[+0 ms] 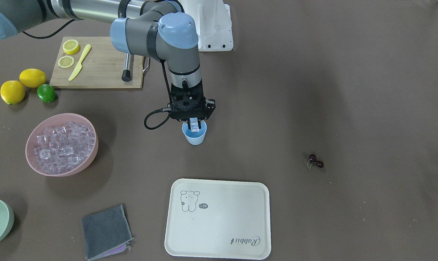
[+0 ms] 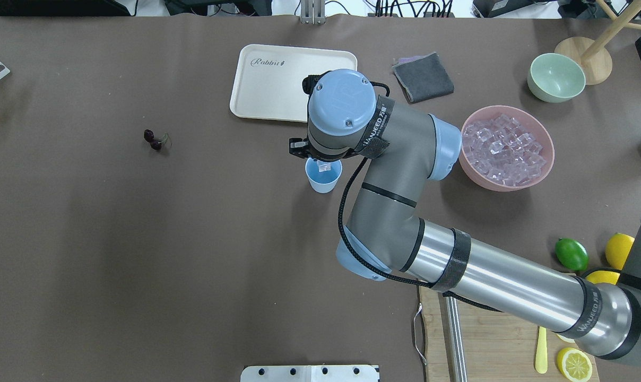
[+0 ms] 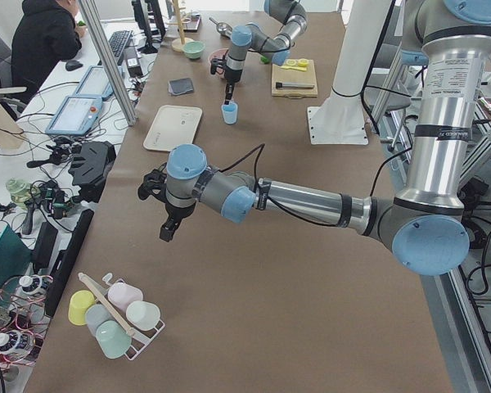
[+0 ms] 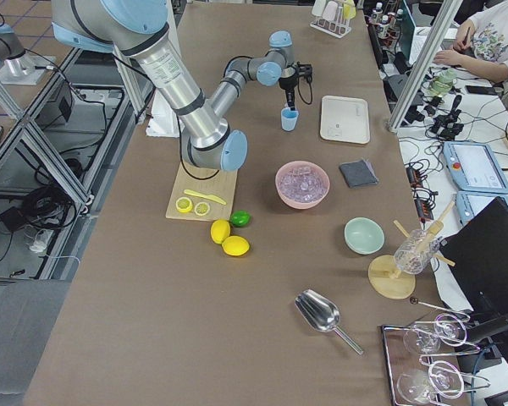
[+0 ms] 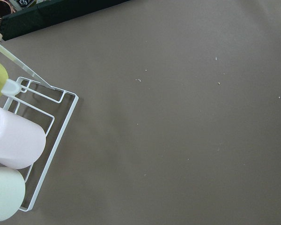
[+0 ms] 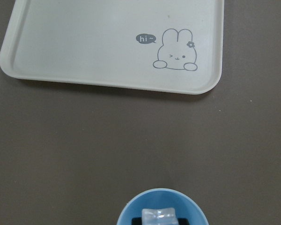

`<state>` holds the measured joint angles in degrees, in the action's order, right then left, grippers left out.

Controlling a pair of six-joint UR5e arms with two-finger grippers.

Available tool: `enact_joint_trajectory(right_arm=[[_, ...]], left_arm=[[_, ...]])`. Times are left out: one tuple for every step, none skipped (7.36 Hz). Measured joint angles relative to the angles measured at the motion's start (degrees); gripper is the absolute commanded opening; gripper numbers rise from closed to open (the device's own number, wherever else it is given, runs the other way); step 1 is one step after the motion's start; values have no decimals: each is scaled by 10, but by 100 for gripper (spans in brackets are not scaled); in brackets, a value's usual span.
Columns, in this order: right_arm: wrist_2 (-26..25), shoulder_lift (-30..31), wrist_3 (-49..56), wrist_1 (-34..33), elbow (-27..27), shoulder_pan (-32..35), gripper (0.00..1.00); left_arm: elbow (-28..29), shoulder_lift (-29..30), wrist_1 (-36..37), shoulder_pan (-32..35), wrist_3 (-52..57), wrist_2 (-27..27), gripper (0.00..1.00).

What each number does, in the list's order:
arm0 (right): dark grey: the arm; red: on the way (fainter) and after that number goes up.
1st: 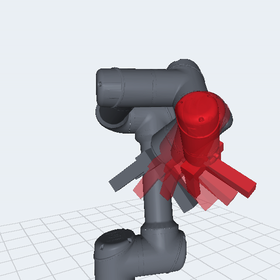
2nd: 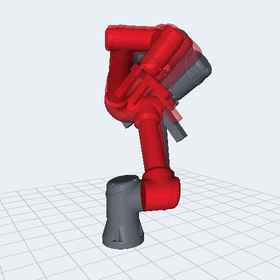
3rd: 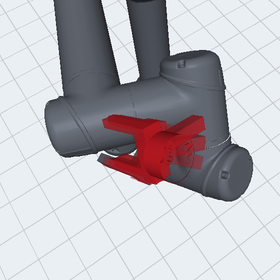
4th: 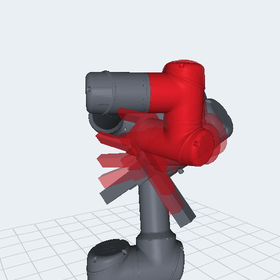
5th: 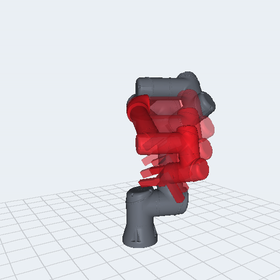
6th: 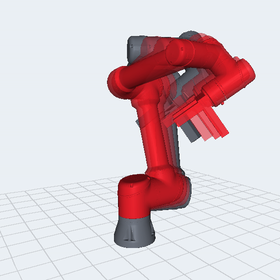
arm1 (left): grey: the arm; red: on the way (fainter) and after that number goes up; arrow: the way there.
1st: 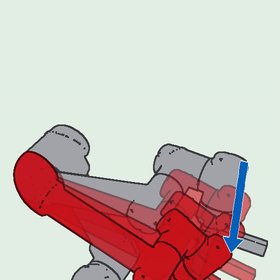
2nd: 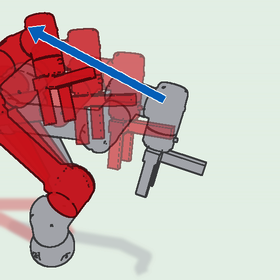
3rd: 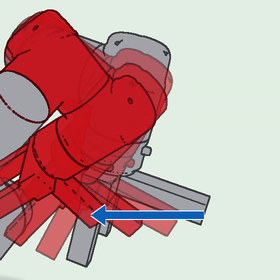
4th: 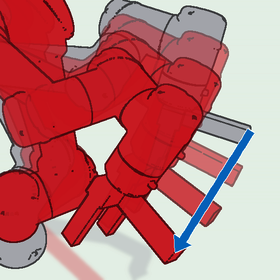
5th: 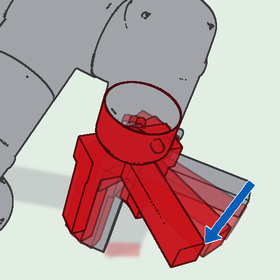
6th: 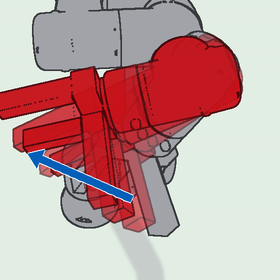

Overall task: Put ice and cherries in cup
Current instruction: 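Open the right gripper to drop the ice cube into the cup, then return the right gripper to the pink bowl of ice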

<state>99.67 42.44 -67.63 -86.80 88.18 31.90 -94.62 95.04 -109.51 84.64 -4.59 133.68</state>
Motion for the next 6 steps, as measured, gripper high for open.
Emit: enact_joint_trajectory(right_arm=[[-1,1,1,3,-3,0,82],[-3,2,1,4,-5,-1,98],[-5,2,1,5,-4,-2,98],[-8,1,2,4,-1,1,98],[1,4,10,1,4,19,98],[43,26,47,-1,12,59,98]], left_arm=[[0,0,0,0,0,0,98],[0,0,0,0,-1,0,98],[-1,1,0,0,-1,0,98],[-1,1,0,1,-1,0,98],[-1,1,0,1,-1,0,98],[-1,1,0,1,-1,0,98]])
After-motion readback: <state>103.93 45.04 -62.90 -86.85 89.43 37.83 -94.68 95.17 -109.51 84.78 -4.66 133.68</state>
